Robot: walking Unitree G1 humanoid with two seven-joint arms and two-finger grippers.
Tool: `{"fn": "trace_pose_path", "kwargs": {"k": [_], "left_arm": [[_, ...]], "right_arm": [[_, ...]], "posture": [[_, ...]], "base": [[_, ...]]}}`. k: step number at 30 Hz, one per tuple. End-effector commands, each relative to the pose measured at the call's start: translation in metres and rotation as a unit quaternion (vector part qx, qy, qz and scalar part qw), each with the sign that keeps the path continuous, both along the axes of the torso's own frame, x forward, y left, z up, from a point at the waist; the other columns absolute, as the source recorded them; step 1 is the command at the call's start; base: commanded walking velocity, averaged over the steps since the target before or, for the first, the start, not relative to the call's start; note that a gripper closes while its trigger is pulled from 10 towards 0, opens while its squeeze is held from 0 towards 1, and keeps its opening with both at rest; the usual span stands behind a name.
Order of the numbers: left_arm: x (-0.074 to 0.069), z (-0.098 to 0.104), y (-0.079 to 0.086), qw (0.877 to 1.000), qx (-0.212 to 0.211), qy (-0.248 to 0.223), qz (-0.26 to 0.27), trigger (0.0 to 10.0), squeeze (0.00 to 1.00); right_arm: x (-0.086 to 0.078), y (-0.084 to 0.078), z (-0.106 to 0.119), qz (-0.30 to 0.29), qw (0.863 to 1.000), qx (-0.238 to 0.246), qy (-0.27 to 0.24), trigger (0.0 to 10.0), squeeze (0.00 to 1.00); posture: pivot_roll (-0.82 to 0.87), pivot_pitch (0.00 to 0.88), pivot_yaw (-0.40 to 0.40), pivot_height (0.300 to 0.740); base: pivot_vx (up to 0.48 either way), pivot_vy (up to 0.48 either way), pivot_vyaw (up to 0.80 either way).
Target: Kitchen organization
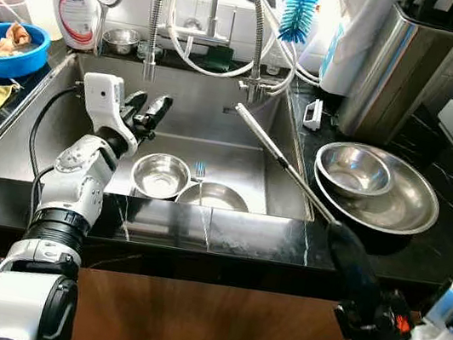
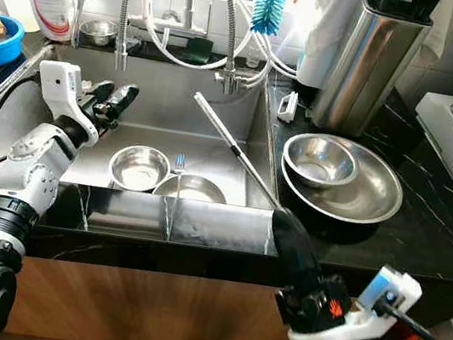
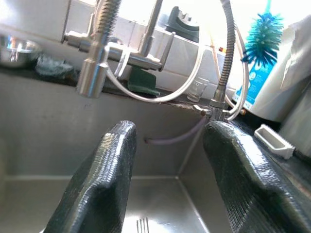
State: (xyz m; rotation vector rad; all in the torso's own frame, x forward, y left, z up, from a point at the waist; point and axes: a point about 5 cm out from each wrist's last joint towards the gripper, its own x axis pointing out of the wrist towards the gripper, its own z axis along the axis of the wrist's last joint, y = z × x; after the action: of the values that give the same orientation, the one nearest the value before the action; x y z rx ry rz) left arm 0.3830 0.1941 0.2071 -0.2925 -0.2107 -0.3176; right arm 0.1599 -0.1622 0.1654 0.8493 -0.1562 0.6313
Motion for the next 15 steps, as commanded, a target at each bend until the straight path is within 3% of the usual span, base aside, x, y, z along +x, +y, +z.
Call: {"fn": "trace_pose_path", "kwargs": {"k": [1, 3, 5, 9, 12, 15], "left_arm": [[-0.002, 0.008, 0.002, 1.000, -0.022, -0.013, -0.012, 10.0, 0.00], [-0.003, 0.010, 0.002, 0.999, -0.042, -0.016, -0.020, 10.0, 0.00], [-0.006, 0.019, -0.001, 0.991, -0.115, -0.028, -0.063, 10.0, 0.00], [-0.008, 0.024, -0.003, 0.985, -0.138, -0.036, -0.092, 10.0, 0.00], [-0.014, 0.030, -0.008, 0.972, -0.175, -0.043, -0.151, 10.0, 0.00], [-0.025, 0.028, -0.021, 0.959, -0.159, -0.038, -0.231, 10.0, 0.00]], "right_arm": [[-0.002, -0.005, -0.001, -0.004, 1.000, 0.006, 0.000, 10.0, 0.00], [-0.002, -0.006, -0.002, -0.005, 1.000, 0.005, 0.000, 10.0, 0.00], [-0.004, -0.006, -0.001, -0.003, 1.000, 0.008, 0.001, 10.0, 0.00], [-0.004, -0.006, -0.001, -0.002, 1.000, 0.010, 0.000, 10.0, 0.00], [-0.005, -0.007, -0.001, -0.004, 1.000, 0.013, 0.000, 10.0, 0.00], [-0.005, -0.006, 0.000, -0.001, 1.000, 0.014, -0.001, 10.0, 0.00]], "posture": [[0.00, 0.040, -0.036, 0.740], [0.00, 0.040, -0.036, 0.740], [0.00, 0.049, -0.035, 0.740], [-0.01, 0.052, -0.035, 0.740], [-0.01, 0.055, -0.033, 0.740], [-0.01, 0.056, -0.032, 0.740]], "base": [[0.000, 0.000, 0.00], [0.000, 0.000, 0.00], [0.000, 0.000, 0.00], [0.000, 0.000, 0.00], [0.000, 0.000, 0.00], [0.000, 0.000, 0.00]]}}
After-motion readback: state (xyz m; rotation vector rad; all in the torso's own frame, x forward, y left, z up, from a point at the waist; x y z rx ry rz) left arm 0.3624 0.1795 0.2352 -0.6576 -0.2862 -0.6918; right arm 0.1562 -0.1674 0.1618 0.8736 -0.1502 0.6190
